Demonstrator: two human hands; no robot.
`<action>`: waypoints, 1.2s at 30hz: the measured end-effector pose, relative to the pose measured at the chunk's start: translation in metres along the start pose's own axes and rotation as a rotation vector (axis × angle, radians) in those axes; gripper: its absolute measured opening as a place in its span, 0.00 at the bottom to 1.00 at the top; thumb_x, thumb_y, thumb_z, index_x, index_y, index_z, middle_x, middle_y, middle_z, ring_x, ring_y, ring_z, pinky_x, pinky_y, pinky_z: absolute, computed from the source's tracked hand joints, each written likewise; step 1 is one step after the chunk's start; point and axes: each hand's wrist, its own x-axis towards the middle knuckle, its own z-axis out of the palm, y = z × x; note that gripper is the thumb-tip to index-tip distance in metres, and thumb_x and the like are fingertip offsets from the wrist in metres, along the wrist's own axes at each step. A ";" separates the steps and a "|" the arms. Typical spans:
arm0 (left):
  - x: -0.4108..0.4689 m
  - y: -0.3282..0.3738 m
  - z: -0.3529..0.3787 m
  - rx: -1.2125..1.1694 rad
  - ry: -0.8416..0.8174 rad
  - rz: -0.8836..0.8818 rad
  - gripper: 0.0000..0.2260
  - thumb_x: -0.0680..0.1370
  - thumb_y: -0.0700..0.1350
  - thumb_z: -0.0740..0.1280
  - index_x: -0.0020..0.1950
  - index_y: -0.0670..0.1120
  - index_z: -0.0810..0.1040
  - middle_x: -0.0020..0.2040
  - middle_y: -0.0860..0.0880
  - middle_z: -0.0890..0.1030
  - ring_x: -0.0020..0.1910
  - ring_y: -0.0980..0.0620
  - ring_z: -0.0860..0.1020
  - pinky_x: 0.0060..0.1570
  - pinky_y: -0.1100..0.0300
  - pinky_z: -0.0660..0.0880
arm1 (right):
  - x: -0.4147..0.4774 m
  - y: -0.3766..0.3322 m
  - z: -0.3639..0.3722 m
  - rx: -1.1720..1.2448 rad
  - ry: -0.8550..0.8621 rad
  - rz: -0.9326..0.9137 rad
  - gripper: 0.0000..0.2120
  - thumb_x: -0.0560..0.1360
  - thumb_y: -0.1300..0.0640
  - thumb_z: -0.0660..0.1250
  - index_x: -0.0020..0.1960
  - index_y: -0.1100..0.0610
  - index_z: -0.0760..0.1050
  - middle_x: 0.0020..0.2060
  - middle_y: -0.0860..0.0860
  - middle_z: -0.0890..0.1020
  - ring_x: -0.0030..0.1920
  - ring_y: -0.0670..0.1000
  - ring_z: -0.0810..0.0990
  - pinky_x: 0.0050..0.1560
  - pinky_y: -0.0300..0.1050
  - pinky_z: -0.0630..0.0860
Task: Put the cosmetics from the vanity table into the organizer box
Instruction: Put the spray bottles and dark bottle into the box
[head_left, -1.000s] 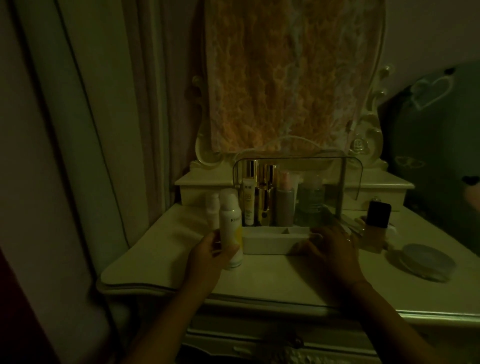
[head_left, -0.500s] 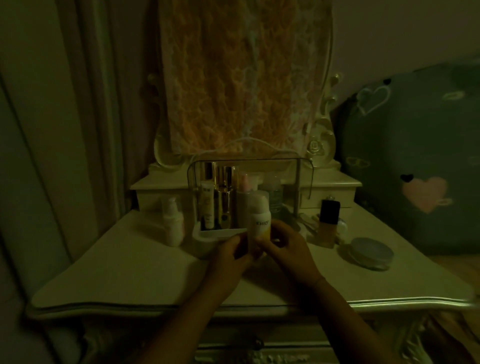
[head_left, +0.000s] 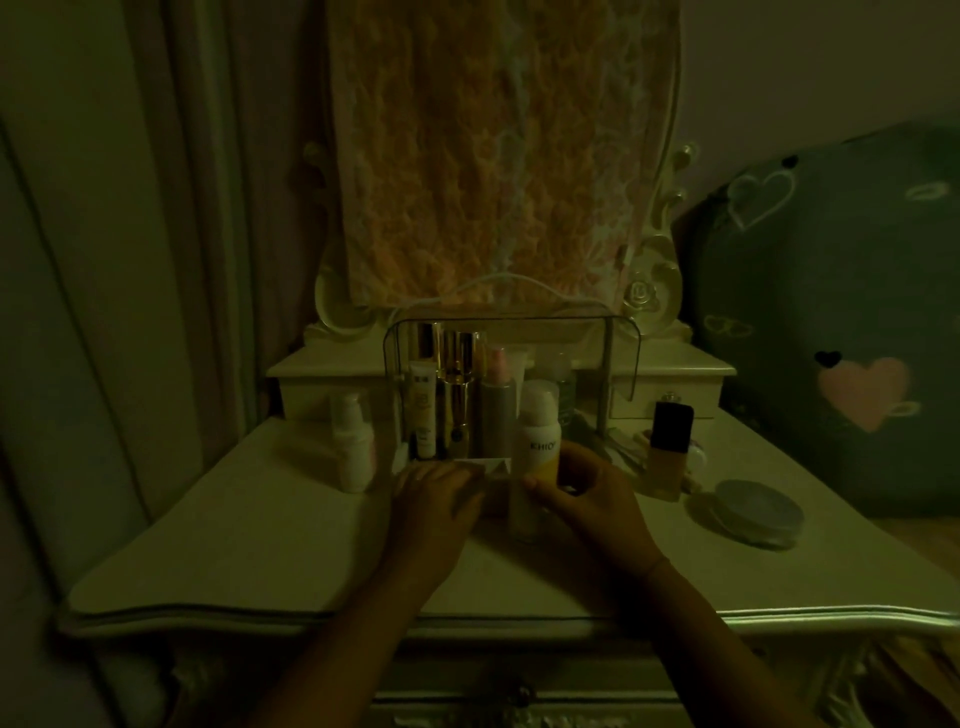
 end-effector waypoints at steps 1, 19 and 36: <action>0.001 -0.001 0.001 0.008 0.004 0.011 0.14 0.75 0.46 0.65 0.60 0.51 0.76 0.60 0.52 0.78 0.63 0.52 0.71 0.66 0.52 0.61 | 0.000 0.001 -0.001 0.018 0.008 0.005 0.16 0.70 0.57 0.71 0.56 0.49 0.74 0.52 0.45 0.81 0.52 0.42 0.81 0.51 0.35 0.78; -0.002 -0.004 0.002 0.028 0.034 0.085 0.15 0.75 0.48 0.65 0.61 0.54 0.75 0.62 0.53 0.77 0.64 0.53 0.70 0.62 0.64 0.50 | 0.077 -0.028 -0.014 -0.049 0.119 -0.048 0.22 0.70 0.64 0.70 0.63 0.59 0.70 0.58 0.57 0.79 0.58 0.53 0.78 0.59 0.48 0.76; 0.000 -0.006 0.003 0.040 0.039 0.085 0.15 0.75 0.50 0.65 0.61 0.55 0.75 0.62 0.56 0.76 0.64 0.58 0.70 0.60 0.68 0.47 | 0.102 0.010 -0.004 -0.300 0.123 0.095 0.17 0.70 0.59 0.71 0.57 0.60 0.72 0.49 0.52 0.77 0.48 0.48 0.75 0.40 0.36 0.71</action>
